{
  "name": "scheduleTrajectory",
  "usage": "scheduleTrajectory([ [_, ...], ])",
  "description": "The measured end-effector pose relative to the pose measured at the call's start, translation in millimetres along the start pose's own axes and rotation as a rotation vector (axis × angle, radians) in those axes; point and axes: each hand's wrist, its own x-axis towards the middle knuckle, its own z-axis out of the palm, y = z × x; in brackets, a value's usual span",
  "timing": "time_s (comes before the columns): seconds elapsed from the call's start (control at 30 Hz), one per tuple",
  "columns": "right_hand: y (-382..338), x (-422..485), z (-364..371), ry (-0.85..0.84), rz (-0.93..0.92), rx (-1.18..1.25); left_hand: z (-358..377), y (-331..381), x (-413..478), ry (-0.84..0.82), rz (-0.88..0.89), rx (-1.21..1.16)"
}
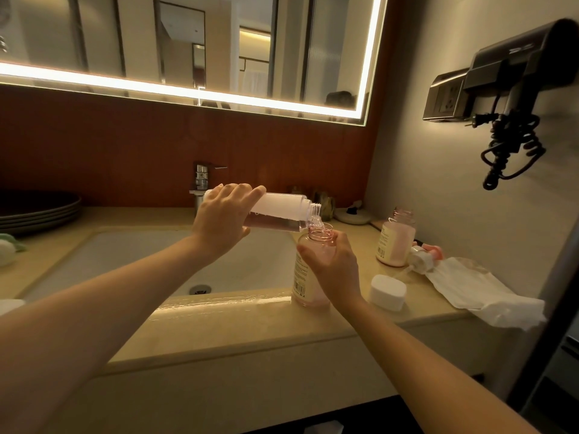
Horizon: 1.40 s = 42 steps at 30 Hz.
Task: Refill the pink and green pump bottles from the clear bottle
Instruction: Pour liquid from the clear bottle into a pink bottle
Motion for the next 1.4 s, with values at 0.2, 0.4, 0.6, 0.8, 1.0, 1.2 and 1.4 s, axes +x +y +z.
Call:
scheduleTrajectory([
  [0.2, 0.6, 0.1, 0.5, 0.014, -0.013, -0.013, -1.1, -0.3, 1.0, 0.016, 0.003, 0.009],
  [0.4, 0.6, 0.3, 0.5, 0.009, -0.008, -0.011, -1.5, -0.2, 1.6, 0.015, 0.009, 0.018],
  [0.6, 0.7, 0.2, 0.6, 0.006, 0.002, -0.008, 0.1, -2.0, 2.1, 0.023, 0.019, 0.024],
  [0.8, 1.3, 0.3, 1.2, 0.006, 0.006, -0.012, 1.3, -2.8, 2.4, 0.024, 0.030, 0.034],
  [1.0, 1.3, 0.2, 1.2, 0.013, 0.001, -0.015, -0.3, -3.1, 2.5, 0.034, 0.036, 0.032],
  [1.2, 2.4, -0.2, 1.3, 0.011, -0.001, -0.016, -1.6, -2.6, 2.8, 0.039, 0.040, 0.046],
  [1.4, 2.3, -0.1, 1.8, 0.012, 0.000, -0.017, -2.8, -3.4, 3.6, 0.030, 0.051, 0.055],
])
